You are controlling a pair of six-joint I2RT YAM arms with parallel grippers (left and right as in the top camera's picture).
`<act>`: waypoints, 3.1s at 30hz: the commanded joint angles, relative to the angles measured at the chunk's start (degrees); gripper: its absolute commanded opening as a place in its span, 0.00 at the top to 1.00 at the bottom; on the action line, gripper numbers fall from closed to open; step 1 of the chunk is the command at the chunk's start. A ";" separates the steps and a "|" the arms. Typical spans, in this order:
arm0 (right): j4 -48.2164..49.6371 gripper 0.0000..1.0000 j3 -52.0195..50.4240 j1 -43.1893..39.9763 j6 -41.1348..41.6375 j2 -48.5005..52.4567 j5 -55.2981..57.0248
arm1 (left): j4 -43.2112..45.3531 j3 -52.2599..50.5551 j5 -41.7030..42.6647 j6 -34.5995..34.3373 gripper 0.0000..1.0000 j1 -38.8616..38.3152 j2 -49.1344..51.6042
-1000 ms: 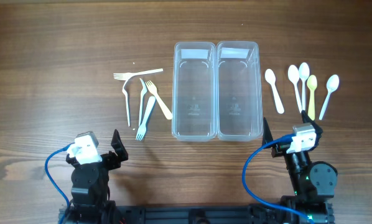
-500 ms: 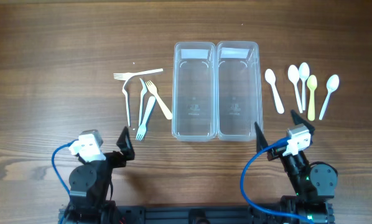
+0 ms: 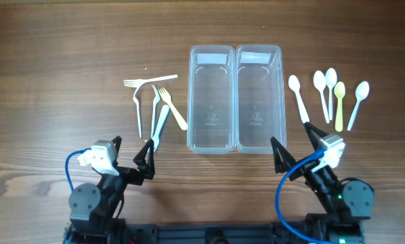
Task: Pack container
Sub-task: 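Move the right gripper to the white spoons and grasp one, then carry the white spoon into the right container and release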
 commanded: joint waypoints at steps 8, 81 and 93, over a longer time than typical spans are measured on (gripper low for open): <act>-11.23 0.00 23.82 0.07 1.27 27.45 7.93 | -0.52 19.23 -2.84 2.45 0.00 0.26 25.55; -38.38 0.96 66.97 -1.92 -15.10 111.82 25.94 | -17.25 43.52 -13.75 10.01 0.00 5.77 61.94; -40.04 0.96 71.45 -2.08 -11.50 95.97 25.53 | -17.25 43.52 -13.75 10.03 0.00 5.77 61.94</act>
